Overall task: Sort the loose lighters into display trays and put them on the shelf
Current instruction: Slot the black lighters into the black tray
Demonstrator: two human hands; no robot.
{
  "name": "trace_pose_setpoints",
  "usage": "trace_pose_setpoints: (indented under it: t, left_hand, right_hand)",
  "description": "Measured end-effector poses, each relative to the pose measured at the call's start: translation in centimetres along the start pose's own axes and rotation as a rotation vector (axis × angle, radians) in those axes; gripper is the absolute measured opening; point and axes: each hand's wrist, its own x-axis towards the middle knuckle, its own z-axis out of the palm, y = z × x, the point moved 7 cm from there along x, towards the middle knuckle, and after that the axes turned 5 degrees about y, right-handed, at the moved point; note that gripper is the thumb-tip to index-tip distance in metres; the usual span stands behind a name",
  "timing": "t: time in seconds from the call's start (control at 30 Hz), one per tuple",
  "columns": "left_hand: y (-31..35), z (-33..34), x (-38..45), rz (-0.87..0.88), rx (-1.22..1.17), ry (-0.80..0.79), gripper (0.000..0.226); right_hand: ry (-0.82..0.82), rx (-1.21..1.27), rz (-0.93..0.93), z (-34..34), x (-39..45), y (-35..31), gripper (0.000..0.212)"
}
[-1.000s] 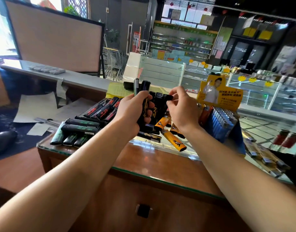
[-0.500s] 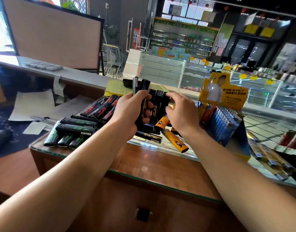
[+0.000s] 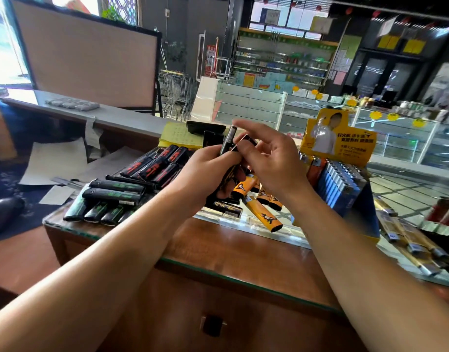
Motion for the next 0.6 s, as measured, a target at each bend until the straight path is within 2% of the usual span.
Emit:
trace_pose_setpoints:
  t: [0.07, 0.2, 0.33, 0.4, 0.47, 0.6]
  left_hand:
    - [0.1, 0.2, -0.2, 0.005, -0.035, -0.016, 0.020]
    - [0.4, -0.7, -0.2, 0.005, -0.216, 0.080, 0.020]
    - [0.7, -1.9, 0.1, 0.078, -0.318, 0.184, 0.009]
    - [1.0, -2.2, 0.1, 0.117, -0.325, 0.191, 0.009]
    - [1.1, -2.3, 0.0, 0.141, -0.283, 0.183, 0.011]
    - [1.1, -2.5, -0.1, 0.169, -0.213, 0.210, 0.010]
  right_hand:
    - [0.035, 0.028, 0.011, -0.5, 0.1, 0.1, 0.024]
    - [0.117, 0.102, 0.105, -1.3, -0.2, 0.9, 0.014]
    - [0.013, 0.050, 0.134, -0.5, -0.4, 1.1, 0.012]
    - [-0.074, 0.026, 0.142, 0.0, -0.6, 1.1, 0.019]
    - [-0.143, 0.042, 0.129, 0.5, -0.8, 0.8, 0.037]
    - [-0.157, 0.073, 0.092, 0.6, -0.9, 0.2, 0.060]
